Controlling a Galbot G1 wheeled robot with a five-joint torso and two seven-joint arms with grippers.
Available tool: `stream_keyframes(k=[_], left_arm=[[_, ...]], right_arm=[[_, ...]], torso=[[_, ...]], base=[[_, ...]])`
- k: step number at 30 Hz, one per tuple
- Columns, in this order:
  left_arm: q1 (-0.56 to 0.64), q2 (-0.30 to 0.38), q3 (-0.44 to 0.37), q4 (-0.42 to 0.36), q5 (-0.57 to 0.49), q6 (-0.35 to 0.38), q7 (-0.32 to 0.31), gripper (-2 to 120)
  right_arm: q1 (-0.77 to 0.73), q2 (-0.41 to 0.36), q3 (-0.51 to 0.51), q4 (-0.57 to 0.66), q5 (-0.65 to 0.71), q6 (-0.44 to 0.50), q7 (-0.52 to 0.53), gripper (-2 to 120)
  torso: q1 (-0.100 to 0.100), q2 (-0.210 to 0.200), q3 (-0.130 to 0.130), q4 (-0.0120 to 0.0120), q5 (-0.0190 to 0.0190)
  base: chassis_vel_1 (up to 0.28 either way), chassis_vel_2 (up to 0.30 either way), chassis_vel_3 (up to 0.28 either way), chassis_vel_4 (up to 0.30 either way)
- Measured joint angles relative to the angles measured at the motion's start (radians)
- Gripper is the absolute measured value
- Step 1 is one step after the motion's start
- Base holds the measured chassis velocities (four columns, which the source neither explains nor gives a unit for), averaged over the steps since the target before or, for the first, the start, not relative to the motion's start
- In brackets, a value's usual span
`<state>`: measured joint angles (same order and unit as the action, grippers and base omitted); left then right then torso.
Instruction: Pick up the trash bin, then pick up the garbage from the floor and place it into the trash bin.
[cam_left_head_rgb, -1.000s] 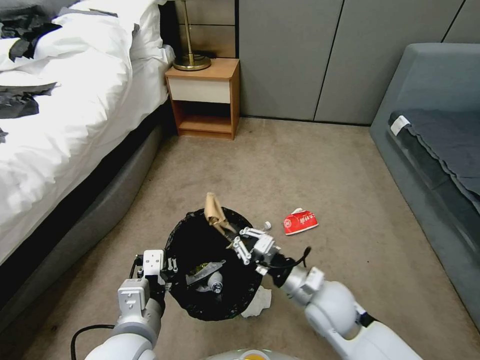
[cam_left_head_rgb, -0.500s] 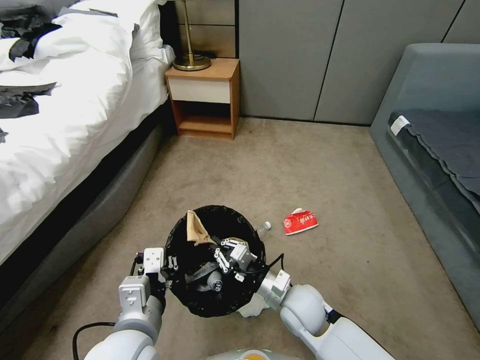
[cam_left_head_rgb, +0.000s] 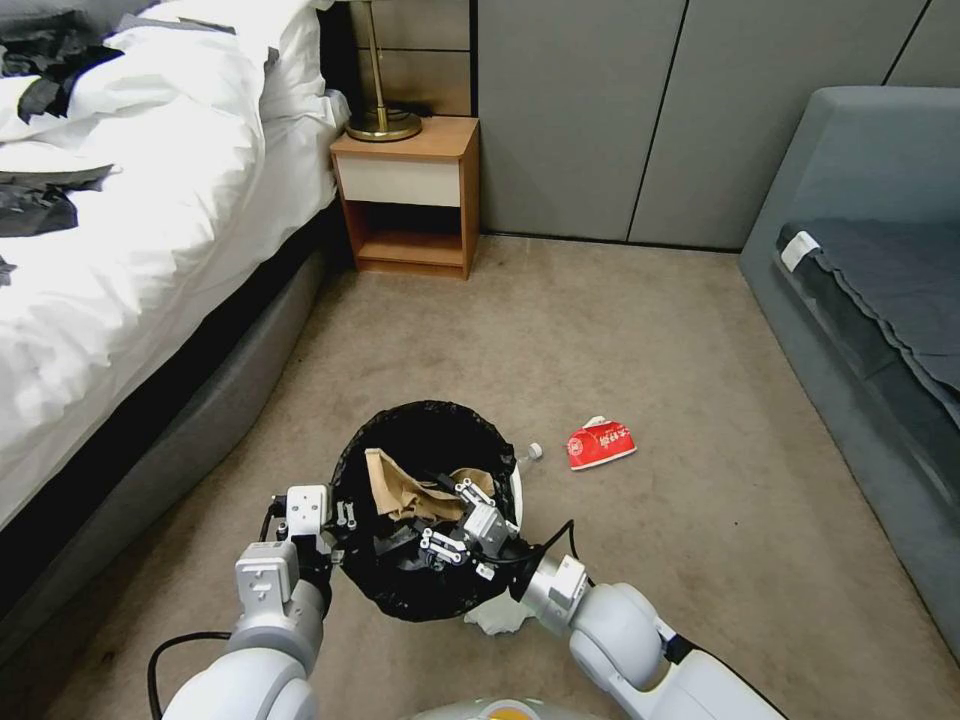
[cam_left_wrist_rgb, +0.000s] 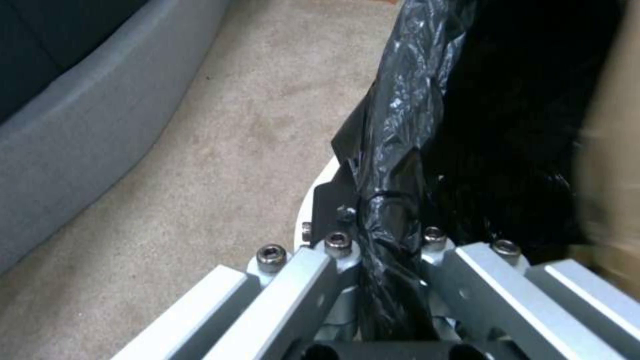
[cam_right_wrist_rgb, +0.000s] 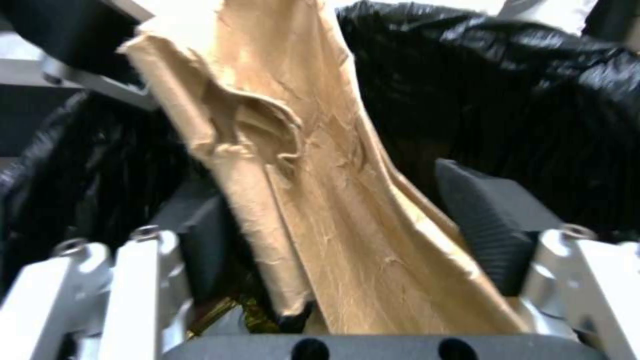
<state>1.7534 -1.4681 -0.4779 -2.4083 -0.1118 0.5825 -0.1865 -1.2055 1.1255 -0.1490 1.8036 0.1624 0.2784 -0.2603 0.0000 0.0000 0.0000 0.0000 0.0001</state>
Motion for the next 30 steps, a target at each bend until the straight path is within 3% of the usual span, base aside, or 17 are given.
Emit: stream_keyframes(k=[3,7,12,19,21,30], left_arm=[[-0.001,0.002,-0.001,0.000,-0.001,0.002,0.000,0],[0.003,0.004,-0.001,0.000,-0.001,0.003,-0.001,0],[0.008,0.004,-0.001,-0.002,0.001,0.003,-0.001,0],[0.013,0.003,-0.002,-0.004,0.007,0.003,-0.002,0],[0.017,0.002,0.001,-0.003,0.011,0.003,-0.003,0],[0.027,0.004,0.012,-0.010,0.015,0.001,-0.003,0]], right_arm=[[-0.014,-0.022,0.014,0.045,0.000,-0.003,0.002,89],[-0.023,-0.039,0.041,0.096,0.002,-0.006,0.005,99],[-0.035,-0.054,0.084,0.156,0.005,-0.007,0.008,100],[-0.069,-0.069,0.222,0.318,0.035,-0.010,0.028,100],[-0.094,-0.068,0.302,0.392,0.065,-0.014,0.050,100],[-0.139,-0.078,0.413,0.478,0.105,-0.027,0.064,100]], torso=[[0.000,0.000,0.000,0.0000,0.0000],[0.000,0.000,0.000,0.0000,0.0000],[0.000,0.000,0.000,0.0001,0.0001],[0.000,0.000,0.000,0.0000,0.0001],[0.000,0.000,0.000,-0.0001,0.0000],[0.000,0.000,0.000,-0.0001,0.0000]], base=[[0.000,0.000,0.000,0.000],[0.000,0.000,0.000,0.000],[0.000,0.000,0.000,0.000],[0.000,0.000,0.000,0.000],[0.000,0.000,0.000,0.000],[0.000,0.000,0.000,0.000]])
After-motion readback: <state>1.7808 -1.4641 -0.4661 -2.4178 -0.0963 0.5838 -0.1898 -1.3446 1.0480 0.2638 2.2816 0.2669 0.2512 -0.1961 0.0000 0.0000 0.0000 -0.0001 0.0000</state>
